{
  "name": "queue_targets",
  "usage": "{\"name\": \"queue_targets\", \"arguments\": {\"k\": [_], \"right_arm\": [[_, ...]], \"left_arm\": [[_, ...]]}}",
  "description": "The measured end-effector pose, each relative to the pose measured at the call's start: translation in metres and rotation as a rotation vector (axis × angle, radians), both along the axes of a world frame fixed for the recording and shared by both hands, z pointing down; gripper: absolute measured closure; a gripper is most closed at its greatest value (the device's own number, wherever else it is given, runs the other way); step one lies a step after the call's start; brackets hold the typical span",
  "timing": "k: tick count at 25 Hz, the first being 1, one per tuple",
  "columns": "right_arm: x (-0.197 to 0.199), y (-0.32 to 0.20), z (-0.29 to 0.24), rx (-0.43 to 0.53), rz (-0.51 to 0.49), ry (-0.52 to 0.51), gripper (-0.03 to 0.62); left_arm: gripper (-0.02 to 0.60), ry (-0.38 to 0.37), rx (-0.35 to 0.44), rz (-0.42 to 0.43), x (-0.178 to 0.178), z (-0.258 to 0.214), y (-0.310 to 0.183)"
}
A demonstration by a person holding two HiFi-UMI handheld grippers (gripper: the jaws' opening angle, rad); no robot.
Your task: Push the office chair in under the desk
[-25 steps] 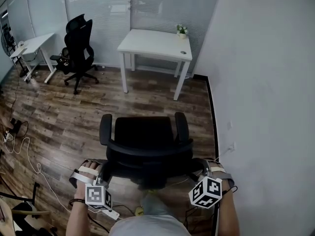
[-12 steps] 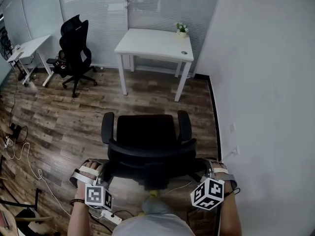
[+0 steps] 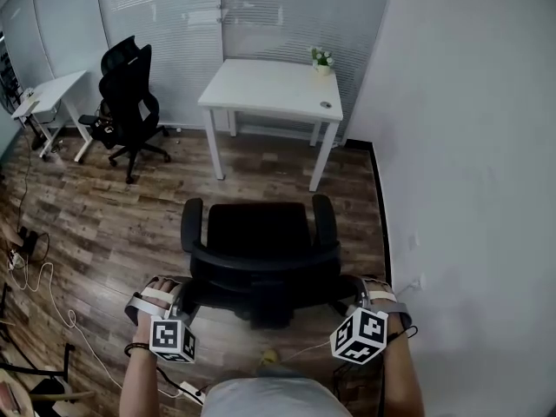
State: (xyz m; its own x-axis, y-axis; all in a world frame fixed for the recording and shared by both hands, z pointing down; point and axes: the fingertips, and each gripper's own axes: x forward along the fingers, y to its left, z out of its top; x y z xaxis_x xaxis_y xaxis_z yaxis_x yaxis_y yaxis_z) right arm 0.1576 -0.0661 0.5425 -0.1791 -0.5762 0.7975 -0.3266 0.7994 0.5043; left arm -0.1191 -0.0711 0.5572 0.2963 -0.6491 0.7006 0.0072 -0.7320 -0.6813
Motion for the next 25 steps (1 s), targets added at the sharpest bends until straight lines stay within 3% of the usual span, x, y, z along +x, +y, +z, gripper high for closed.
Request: {"name": "queue_targets", "arguments": {"k": [5, 10, 25], "right_arm": [[-0.004, -0.044, -0.001, -0.035, 0.001, 0.011, 0.352], [-0.015, -0.087, -0.003, 0.001, -0.003, 0.005, 0.353], [-0.062, -0.231, -0.009, -0.042, 0.088, 0.022, 0.356]], "left_arm": [[0.471, 0.000, -0.017, 0.009, -0.004, -0.002, -0.048], [0.469, 0.002, -0.010, 0.023, -0.014, -0.003, -0.095], [0.468, 0.006, -0.009, 0.098, -0.060, -0.011, -0.261]]}}
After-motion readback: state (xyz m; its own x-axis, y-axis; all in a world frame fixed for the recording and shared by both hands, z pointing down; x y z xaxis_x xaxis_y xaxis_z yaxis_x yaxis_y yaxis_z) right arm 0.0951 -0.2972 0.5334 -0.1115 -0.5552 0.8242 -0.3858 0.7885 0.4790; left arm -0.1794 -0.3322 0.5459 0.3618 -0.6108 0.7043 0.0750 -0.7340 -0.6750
